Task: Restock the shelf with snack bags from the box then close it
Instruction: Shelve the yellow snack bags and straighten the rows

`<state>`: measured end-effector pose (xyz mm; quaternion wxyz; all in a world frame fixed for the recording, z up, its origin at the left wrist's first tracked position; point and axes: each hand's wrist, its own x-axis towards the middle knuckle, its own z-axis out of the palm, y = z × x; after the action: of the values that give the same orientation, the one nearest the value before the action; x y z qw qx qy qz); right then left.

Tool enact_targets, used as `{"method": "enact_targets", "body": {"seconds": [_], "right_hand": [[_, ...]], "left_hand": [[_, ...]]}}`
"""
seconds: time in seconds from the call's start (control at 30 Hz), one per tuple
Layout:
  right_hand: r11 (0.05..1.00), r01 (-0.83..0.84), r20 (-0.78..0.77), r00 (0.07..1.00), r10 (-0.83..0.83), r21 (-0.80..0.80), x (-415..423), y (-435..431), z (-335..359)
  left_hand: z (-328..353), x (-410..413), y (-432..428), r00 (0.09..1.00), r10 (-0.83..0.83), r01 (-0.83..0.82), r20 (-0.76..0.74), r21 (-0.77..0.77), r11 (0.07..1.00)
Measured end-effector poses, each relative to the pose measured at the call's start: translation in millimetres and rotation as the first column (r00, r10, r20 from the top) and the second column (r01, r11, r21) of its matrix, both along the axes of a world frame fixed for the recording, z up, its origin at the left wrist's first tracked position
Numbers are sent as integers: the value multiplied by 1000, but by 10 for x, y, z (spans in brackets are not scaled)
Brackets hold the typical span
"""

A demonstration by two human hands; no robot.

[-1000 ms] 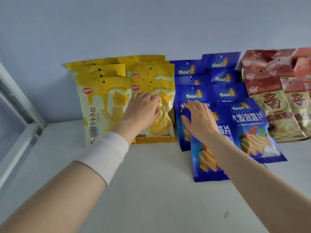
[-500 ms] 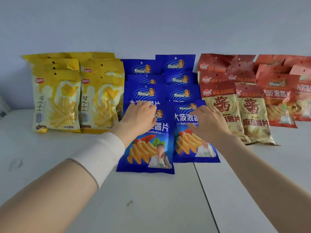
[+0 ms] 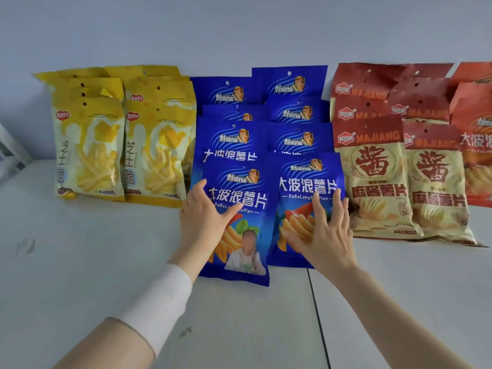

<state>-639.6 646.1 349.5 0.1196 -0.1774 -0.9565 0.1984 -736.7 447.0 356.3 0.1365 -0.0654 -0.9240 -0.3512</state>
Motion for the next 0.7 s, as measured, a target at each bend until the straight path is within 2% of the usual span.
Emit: {"method": "enact_targets", "body": {"seconds": [0.1,0.17,0.3,0.43,0.5,0.57,0.63,0.7], "right_hand": [[1000,15,-105,994,-13,12,-43,-5,-105],[999,20,-174,985,-16,25,-116,-15,-160],[999,40,-233,972,-39,-1,-328,-45,-218],[1000,13,-190,982,-15,-13,-535,-12,-220],[996,-19,-214,977,-1,-88,-577,17,-191],[981,-28,-307,951,-33,-194,-583,57,-169],[954,19,-356,925,-131,-300,-583,78,-152],[893,91,-307,920,-245,-441,-604,97,-99]], "left_hand": [[-60,-30,39,997,58,-45,-58,214,976],[-64,-73,38,992,99,-73,-75,302,951],[-65,-327,37,989,123,-92,-87,301,949],[-87,-538,89,996,92,-88,-1,292,952],[-90,-596,99,996,79,-86,36,312,946],[-86,-660,87,995,95,-102,38,332,938],[-71,-714,72,994,102,-106,31,367,924],[-61,-744,67,995,97,-99,24,387,917]]}}
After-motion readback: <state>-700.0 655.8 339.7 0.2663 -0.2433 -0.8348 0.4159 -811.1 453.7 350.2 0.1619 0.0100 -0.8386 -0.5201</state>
